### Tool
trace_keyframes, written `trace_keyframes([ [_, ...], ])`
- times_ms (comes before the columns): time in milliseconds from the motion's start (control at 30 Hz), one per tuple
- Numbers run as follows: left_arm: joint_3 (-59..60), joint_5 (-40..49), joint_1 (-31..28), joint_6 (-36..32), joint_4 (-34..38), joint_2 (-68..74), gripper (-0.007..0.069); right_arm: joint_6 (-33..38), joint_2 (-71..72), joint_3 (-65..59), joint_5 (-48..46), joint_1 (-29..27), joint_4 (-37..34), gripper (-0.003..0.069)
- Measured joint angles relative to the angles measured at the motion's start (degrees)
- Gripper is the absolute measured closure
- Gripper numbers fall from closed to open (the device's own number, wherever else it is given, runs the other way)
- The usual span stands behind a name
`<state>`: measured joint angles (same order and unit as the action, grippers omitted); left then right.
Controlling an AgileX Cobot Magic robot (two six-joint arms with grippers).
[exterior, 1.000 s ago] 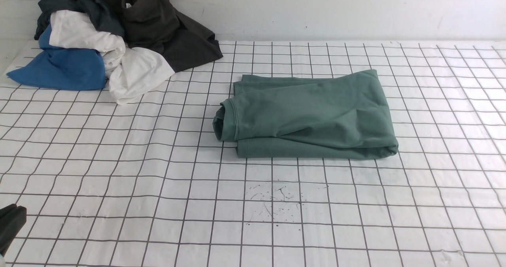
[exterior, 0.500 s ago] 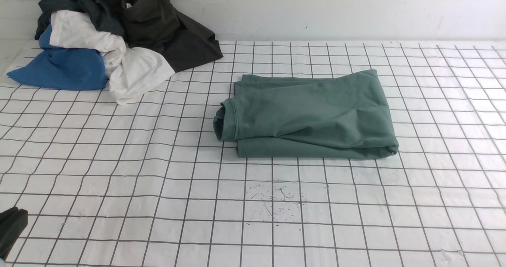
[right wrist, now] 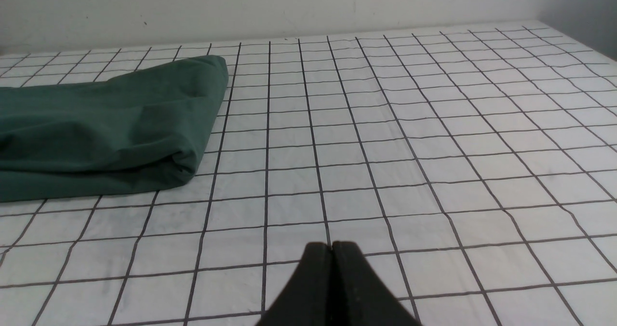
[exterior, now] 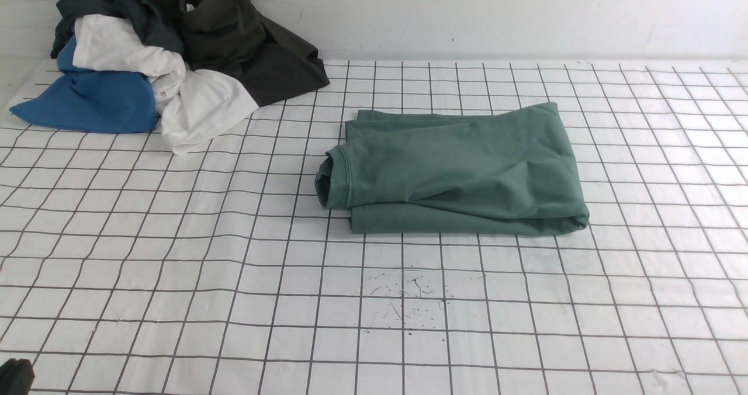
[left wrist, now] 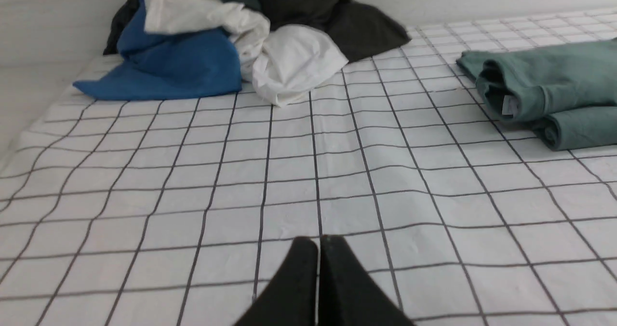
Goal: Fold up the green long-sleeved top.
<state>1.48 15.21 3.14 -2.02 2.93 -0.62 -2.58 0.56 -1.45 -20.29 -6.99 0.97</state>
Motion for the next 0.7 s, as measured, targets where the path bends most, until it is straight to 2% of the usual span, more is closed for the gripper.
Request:
trace_keyframes([
  [133,0.0,5.6,-0.3,-0.1,0.7,0.0,0.0631,0.0,0.0,0.0,0.0,0.0,0.0,0.0669],
  [700,-0.1,5.9,-0.3,-0.2,1.0,0.0,0.0631,0.0,0.0,0.0,-0.2,0.0,0.0,0.0669],
])
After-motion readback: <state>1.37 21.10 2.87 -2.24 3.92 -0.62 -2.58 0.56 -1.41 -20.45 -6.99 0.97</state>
